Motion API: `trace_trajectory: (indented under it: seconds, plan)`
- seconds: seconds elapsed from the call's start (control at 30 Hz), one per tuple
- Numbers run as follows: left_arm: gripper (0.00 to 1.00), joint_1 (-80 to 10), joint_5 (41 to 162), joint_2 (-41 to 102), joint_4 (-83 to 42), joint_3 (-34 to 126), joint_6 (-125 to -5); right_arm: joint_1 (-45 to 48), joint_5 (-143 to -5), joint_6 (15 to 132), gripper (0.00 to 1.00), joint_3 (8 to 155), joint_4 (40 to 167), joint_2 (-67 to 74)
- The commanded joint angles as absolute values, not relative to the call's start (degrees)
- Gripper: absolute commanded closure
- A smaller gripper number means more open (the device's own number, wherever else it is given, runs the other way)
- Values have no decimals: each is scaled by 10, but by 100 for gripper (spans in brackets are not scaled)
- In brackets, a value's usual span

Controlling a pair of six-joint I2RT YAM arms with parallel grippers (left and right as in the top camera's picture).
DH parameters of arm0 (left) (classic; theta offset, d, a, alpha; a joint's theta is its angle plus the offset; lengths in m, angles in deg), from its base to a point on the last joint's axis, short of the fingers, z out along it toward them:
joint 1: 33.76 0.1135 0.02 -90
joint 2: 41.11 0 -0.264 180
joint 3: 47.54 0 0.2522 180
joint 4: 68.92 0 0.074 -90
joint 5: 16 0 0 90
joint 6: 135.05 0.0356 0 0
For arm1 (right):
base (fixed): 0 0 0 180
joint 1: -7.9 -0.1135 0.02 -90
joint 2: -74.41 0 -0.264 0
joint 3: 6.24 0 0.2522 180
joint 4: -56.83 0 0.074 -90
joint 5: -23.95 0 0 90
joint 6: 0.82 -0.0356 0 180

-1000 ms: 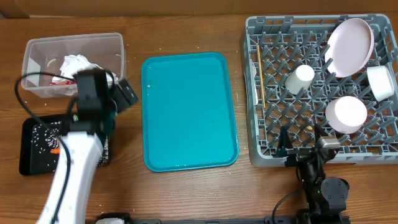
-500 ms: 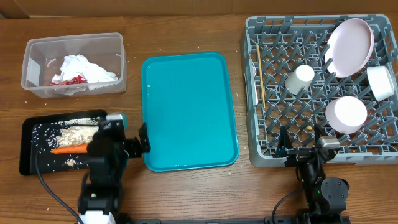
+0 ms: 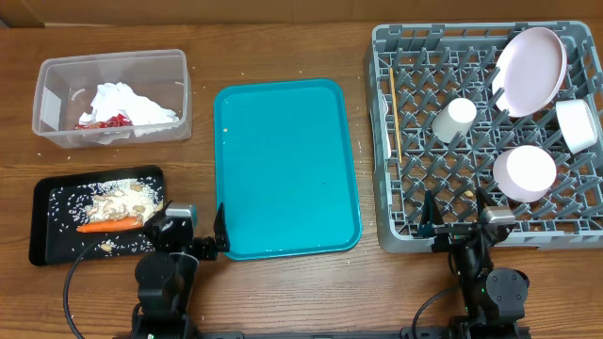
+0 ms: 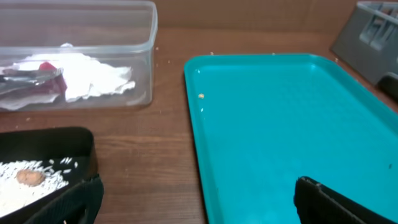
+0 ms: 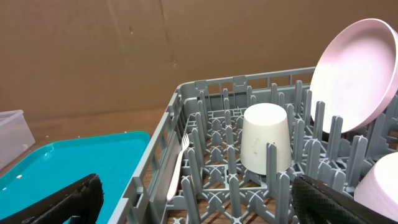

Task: Sort waste into correct bins and load items into the dishwasher rack

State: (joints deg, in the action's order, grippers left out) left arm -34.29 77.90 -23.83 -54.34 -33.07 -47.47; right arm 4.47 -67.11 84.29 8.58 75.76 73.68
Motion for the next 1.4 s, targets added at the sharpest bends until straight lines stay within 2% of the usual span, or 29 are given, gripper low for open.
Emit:
trace_trajectory:
  seconds: [0.0, 0.37, 0.6, 1.37]
  plan:
    - [0, -329, 782, -292, -509, -335, -442, 43, -670, 845, 0, 80, 754, 742]
    - [0, -320, 774, -412, -510, -335, -439, 43, -670, 845, 0, 80, 754, 742]
    - [0, -296, 764, -409, -509, -335, -438, 43, -670, 845, 0, 80, 754, 742]
    - [0, -297, 764, -409, -509, -335, -438, 43, -670, 845, 0, 80, 754, 742]
